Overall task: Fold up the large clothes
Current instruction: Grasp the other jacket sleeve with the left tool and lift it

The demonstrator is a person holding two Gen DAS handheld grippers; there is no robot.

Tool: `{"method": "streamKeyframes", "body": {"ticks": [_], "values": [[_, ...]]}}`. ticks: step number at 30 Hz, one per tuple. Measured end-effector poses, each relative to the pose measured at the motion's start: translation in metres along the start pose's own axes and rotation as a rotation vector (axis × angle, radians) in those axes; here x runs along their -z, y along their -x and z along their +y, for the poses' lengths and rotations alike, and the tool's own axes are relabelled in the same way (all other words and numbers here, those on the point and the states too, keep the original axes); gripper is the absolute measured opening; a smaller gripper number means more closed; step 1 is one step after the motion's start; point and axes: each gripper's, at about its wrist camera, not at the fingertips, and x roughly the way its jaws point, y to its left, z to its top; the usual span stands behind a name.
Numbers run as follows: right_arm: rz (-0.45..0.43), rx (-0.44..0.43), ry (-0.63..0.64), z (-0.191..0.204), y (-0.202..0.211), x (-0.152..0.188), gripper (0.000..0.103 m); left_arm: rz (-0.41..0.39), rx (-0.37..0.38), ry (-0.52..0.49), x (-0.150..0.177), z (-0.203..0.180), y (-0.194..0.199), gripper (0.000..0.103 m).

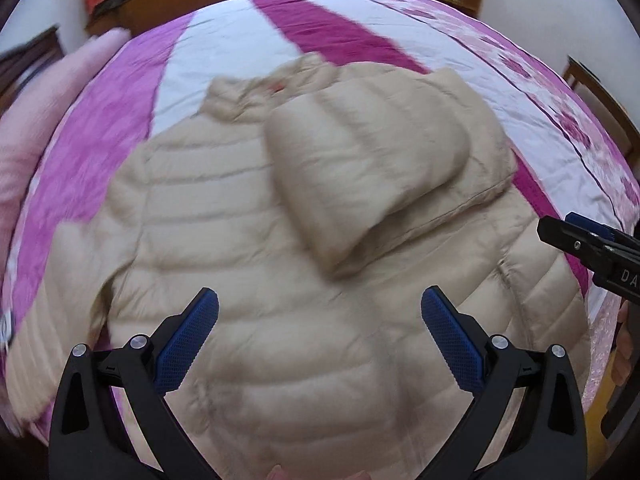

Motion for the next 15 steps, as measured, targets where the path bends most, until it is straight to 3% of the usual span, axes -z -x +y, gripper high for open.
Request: {"method": "streamKeyframes", "body": {"ticks": [7,15], "values": [[-0.011,0.023,-0.047,-0.03,0.004,0.0,0.076,0.013,0.084,-0.07,-0.034,-0.033,-0.015,0.098],[-0.013,0.02,-0.079,-0.043,-0.002,0.0,0.076,-0.013,0.0,-0.211,-0.066,-0.066,-0.037,0.098]]}}
